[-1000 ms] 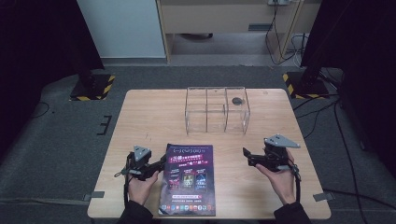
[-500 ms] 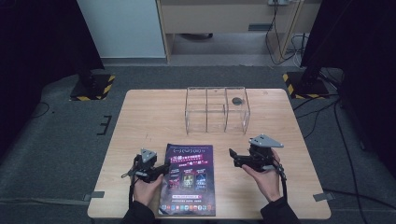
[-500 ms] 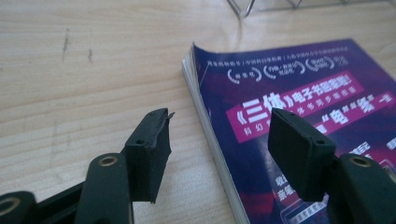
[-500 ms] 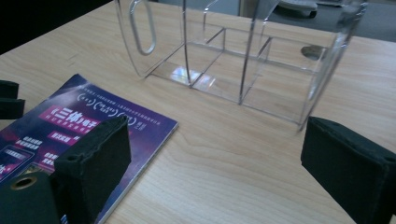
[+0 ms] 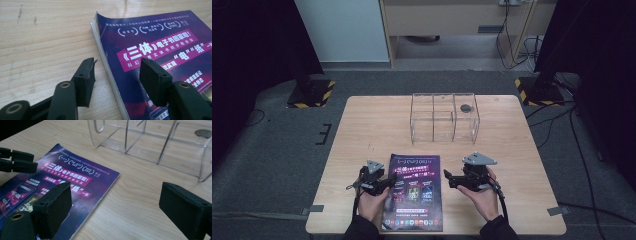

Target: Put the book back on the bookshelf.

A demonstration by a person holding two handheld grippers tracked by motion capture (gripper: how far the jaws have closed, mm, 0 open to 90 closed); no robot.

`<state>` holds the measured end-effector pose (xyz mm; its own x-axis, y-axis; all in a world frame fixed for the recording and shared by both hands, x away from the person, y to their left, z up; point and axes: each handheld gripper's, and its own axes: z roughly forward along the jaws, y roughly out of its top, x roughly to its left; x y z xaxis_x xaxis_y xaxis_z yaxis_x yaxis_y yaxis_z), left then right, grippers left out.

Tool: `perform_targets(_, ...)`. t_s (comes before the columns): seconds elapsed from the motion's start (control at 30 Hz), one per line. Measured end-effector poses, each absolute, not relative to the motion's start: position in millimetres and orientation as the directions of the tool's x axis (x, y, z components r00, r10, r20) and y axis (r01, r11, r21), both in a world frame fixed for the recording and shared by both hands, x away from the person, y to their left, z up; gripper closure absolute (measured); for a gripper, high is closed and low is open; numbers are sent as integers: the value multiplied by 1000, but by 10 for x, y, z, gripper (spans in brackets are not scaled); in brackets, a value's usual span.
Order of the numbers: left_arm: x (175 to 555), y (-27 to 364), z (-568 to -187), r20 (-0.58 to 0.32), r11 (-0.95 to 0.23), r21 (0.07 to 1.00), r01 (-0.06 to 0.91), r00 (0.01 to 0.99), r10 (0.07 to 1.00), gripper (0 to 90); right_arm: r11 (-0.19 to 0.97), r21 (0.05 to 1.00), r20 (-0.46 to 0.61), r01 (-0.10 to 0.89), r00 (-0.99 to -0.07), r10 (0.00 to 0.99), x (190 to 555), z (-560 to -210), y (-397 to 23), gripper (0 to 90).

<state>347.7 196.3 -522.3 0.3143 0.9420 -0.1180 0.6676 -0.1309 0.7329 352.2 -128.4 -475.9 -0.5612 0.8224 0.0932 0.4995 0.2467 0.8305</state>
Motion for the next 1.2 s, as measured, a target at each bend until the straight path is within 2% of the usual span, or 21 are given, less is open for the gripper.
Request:
perform_targets(0.73,3520,1947,-5292,-169,-106,735,670,332,928,508,331,778,99,534,-625,774,3393,-5130,-840,173)
perform_targets(0.9,3546,1932,-5311,-175,-104,739,665,339,924,463,347,763,99,545,-630,771,3365,-5226,-766,175)
perform_targets(1.2,3545,1919,-5315,-171,-104,742,662,336,926,453,361,747,105,558,-635,766,3337,-5340,-691,196)
